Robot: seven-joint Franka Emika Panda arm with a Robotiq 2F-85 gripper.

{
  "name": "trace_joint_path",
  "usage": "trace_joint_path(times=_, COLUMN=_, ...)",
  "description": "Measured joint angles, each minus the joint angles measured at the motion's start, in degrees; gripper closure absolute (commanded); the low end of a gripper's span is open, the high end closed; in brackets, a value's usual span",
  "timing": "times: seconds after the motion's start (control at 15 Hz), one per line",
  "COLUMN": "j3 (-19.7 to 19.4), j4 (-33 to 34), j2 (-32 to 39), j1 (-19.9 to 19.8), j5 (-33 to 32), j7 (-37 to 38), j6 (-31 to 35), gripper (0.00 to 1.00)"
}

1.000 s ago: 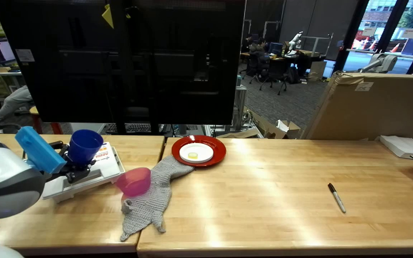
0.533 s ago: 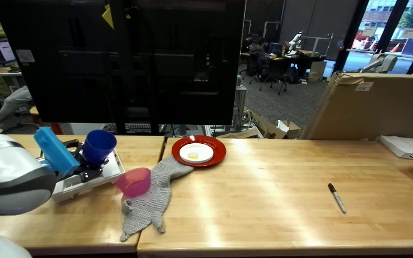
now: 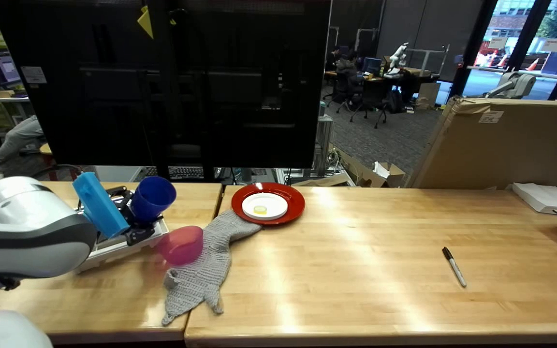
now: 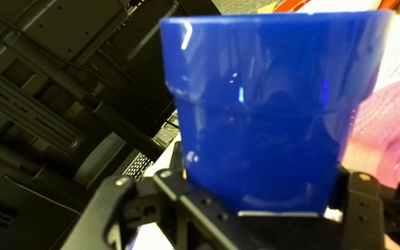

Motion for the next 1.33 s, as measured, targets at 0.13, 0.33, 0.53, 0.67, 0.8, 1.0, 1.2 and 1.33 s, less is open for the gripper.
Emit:
trace_joint_path(times=0.13, j3=0.0, j4=0.0, j2=-1.0, j1=-0.1, j5=-2.6, j7=4.9, j6=1.5, gripper=0.42)
trace_joint_path(times=0.33, j3=0.0, j4=0.0, j2=-3.0, j1=-0.1, j5=-6.6, j7=11.5, j6=4.4, gripper=0.42)
trace_joint_path(times=0.53, j3=0.0, j4=0.1, j2=-5.4, j1=0.0, j5=-10.7, j7=16.8, j6=7.5, gripper=0.42)
trace_joint_path(times=0.67, j3=0.0, j4=0.1, j2=-6.9, j1=0.2, j5=-13.6, j7=20.2, j6=9.5, gripper=0.42)
trace_joint_path(times=0.8, j3=0.0, j4=0.1, j2=-8.0, j1=0.8, j5=-16.5, j7=23.4, j6=11.0, gripper=0.42)
trace_joint_path(times=1.0, j3=0.1, j4=0.1, j2=-9.5, j1=2.0, j5=-19.8, j7=27.1, j6=12.7, gripper=0.42)
trace_joint_path(times=1.2, j3=0.2, j4=0.1, j2=-11.1, j1=3.3, j5=-21.8, j7=29.5, j6=14.3, gripper=0.42)
trace_joint_path(times=1.33, j3=0.4, j4=0.1, j2=-12.3, j1=4.1, j5=-22.8, j7=31.0, j6=15.5, gripper=0.42)
